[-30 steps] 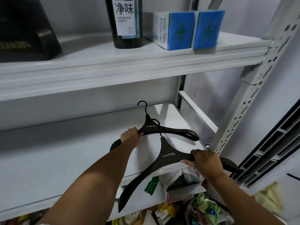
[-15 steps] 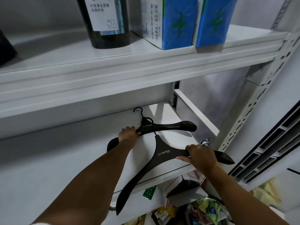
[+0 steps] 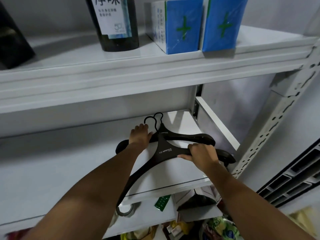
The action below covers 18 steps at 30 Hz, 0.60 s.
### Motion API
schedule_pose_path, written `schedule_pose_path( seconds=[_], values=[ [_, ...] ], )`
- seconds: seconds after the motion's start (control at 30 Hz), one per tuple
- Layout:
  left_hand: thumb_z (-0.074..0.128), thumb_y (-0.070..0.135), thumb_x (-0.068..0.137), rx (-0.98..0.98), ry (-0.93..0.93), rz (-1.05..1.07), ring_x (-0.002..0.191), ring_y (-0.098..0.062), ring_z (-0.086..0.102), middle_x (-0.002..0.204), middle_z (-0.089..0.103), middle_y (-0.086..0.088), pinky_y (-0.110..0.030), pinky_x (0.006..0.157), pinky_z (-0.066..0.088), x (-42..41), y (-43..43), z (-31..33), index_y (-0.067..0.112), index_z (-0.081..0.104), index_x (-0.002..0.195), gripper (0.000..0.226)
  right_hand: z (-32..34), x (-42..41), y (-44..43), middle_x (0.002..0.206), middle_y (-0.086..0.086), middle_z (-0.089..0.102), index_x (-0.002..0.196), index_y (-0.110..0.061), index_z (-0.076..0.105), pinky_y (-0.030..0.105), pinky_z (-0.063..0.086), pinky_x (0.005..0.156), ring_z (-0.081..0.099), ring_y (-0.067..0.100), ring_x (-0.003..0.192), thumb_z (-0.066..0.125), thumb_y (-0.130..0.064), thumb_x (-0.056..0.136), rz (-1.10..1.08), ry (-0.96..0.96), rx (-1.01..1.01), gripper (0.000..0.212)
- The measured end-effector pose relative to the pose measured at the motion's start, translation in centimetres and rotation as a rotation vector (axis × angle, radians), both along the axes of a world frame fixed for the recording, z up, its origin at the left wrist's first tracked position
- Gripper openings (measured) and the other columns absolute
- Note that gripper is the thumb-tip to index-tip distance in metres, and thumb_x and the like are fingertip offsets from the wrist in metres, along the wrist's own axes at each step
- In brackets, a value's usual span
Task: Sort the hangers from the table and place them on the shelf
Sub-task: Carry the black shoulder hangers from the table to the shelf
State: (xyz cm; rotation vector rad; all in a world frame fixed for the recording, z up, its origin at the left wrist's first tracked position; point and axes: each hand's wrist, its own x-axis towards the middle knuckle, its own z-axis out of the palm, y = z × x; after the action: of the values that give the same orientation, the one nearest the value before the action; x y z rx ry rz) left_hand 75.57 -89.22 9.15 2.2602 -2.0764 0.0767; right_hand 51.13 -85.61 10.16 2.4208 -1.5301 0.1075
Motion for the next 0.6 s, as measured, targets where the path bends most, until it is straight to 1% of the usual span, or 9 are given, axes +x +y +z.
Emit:
schedule_pose_path(
  seconds=[0.03, 0.07, 0.13, 0.17, 0.2, 0.27, 0.4, 0.5, 0.6],
  values=[
    [0.035, 0.037, 0.1, -0.004, 0.006, 0.013, 0.115, -0.029, 0.049, 0.127, 0.05, -0.012, -0.035, 0.092, 0.039, -0.1, 0.3, 0.1, 0.008, 0.043, 0.13, 0.043, 0.0, 0.1, -0.4, 0.045, 0.0, 0.056, 0.053, -0.016, 0.059, 0.02, 0.028, 0.043, 0.056, 0.017, 0.04, 0.061, -0.074, 0.067, -0.005, 0.003, -0.038, 0.06],
    [0.034, 0.037, 0.1, -0.004, 0.012, 0.026, 0.115, -0.029, 0.048, 0.127, 0.05, -0.012, -0.035, 0.092, 0.039, -0.2, 0.6, 0.2, 0.008, 0.043, 0.131, 0.043, 0.2, 0.4, -0.7, 0.048, 0.0, 0.058, 0.055, -0.017, 0.057, 0.021, 0.028, 0.044, 0.057, 0.017, 0.043, 0.059, -0.075, 0.069, 0.01, 0.011, -0.057, 0.059],
    [0.033, 0.037, 0.1, -0.006, 0.025, 0.046, 0.116, -0.03, 0.048, 0.129, 0.049, -0.013, -0.036, 0.094, 0.038, -0.2, 1.3, 0.3, 0.008, 0.042, 0.132, 0.044, 0.1, 0.5, -1.1, 0.071, 0.001, 0.067, 0.073, -0.018, 0.058, 0.025, 0.033, 0.052, 0.065, 0.018, 0.066, 0.041, -0.074, 0.081, 0.07, 0.012, -0.015, 0.059],
    [0.033, 0.036, 0.1, -0.008, 0.035, 0.059, 0.117, -0.03, 0.048, 0.129, 0.049, -0.013, -0.037, 0.095, 0.038, -0.2, 1.7, 0.4, 0.008, 0.041, 0.132, 0.044, 0.0, 0.7, -1.4, 0.078, 0.001, 0.068, 0.079, -0.018, 0.057, 0.027, 0.034, 0.056, 0.066, 0.019, 0.074, 0.035, -0.074, 0.083, 0.066, 0.019, 0.038, 0.06],
    [0.033, 0.036, 0.1, -0.006, 0.05, 0.076, 0.118, -0.03, 0.048, 0.131, 0.048, -0.013, -0.037, 0.097, 0.037, -0.2, 2.1, 0.4, 0.008, 0.041, 0.133, 0.044, 0.1, 0.8, -1.6, 0.082, 0.001, 0.068, 0.08, -0.019, 0.055, 0.027, 0.035, 0.058, 0.066, 0.019, 0.077, 0.033, -0.074, 0.084, 0.065, 0.03, 0.07, 0.06],
    [0.034, 0.036, 0.1, 0.014, 0.097, 0.108, 0.122, -0.031, 0.045, 0.135, 0.045, -0.013, -0.039, 0.101, 0.034, -0.3, 2.9, 0.3, 0.008, 0.038, 0.135, 0.045, 0.2, 1.1, -2.1, 0.083, 0.001, 0.068, 0.078, -0.019, 0.052, 0.027, 0.035, 0.06, 0.066, 0.02, 0.078, 0.033, -0.075, 0.083, 0.071, 0.038, 0.09, 0.059],
    [0.032, 0.042, 0.099, 0.076, 0.145, 0.119, 0.131, -0.028, 0.036, 0.144, 0.037, -0.01, -0.036, 0.11, 0.025, -0.4, 4.4, -0.4, 0.011, 0.033, 0.14, 0.051, -0.8, 1.6, -2.9, 0.085, 0.001, 0.069, 0.087, -0.018, 0.062, 0.026, 0.036, 0.061, 0.067, 0.019, 0.08, 0.032, -0.075, 0.082, 0.049, 0.043, 0.149, 0.064],
    [0.03, 0.045, 0.098, 0.112, 0.087, 0.089, 0.135, -0.025, 0.03, 0.148, 0.032, -0.007, -0.035, 0.113, 0.02, -0.6, 5.0, -0.8, 0.013, 0.03, 0.141, 0.054, -1.6, 1.2, -3.0, 0.088, 0.002, 0.069, 0.092, -0.016, 0.064, 0.026, 0.038, 0.06, 0.067, 0.02, 0.082, 0.033, -0.073, 0.084, -0.004, 0.0, 0.177, 0.065],
    [0.028, 0.049, 0.098, 0.132, -0.012, 0.086, 0.135, -0.026, 0.03, 0.147, 0.033, -0.007, -0.035, 0.113, 0.021, -0.8, 5.0, -0.9, 0.014, 0.029, 0.142, 0.056, -2.6, 0.3, -3.2, 0.09, 0.002, 0.069, 0.095, -0.015, 0.065, 0.025, 0.038, 0.059, 0.067, 0.02, 0.084, 0.034, -0.071, 0.085, -0.061, -0.024, 0.165, 0.065]
  ],
)
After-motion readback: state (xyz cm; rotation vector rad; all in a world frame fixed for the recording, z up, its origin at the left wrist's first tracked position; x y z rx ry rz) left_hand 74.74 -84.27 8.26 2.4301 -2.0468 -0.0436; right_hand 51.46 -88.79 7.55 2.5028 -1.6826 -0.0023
